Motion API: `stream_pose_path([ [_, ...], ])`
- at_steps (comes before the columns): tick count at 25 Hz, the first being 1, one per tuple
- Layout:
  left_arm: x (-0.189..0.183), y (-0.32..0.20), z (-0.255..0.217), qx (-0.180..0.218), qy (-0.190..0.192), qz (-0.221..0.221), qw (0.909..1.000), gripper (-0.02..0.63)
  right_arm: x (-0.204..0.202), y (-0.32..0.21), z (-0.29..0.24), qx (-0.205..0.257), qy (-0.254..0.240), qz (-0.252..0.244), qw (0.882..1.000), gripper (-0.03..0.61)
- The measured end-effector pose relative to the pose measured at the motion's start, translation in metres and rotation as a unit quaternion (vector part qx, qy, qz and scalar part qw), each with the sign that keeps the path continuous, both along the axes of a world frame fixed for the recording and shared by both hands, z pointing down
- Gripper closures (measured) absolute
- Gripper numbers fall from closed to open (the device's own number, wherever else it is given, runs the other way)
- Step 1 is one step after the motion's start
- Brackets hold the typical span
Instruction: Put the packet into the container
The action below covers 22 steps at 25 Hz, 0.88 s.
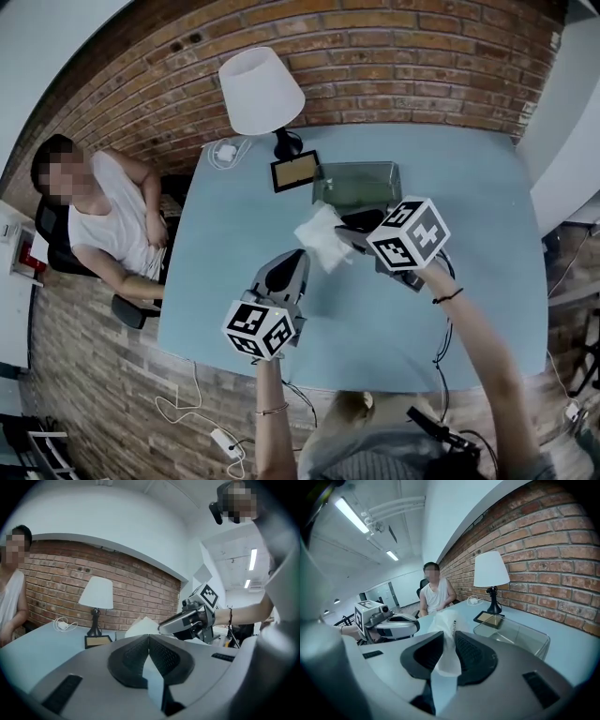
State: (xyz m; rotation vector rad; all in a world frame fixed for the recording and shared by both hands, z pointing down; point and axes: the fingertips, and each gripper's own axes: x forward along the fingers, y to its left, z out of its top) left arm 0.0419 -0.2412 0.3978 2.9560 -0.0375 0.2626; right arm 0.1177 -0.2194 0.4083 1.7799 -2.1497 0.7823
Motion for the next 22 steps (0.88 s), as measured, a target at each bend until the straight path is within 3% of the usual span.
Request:
stream_pose_path([
  [11,0.081,0.027,-0.009,0.002,0.003,0.048,0.9988,0.604,0.083,0.027,-0.015,0.012,0.01,0.02,1.0,0.491],
  [22,0.12,0.027,0.001,0.0,-0.02,0.094,0.9954,0.604,0.136,0.021,-0.013,-0.003,0.032,0.009,0.999,0.491],
])
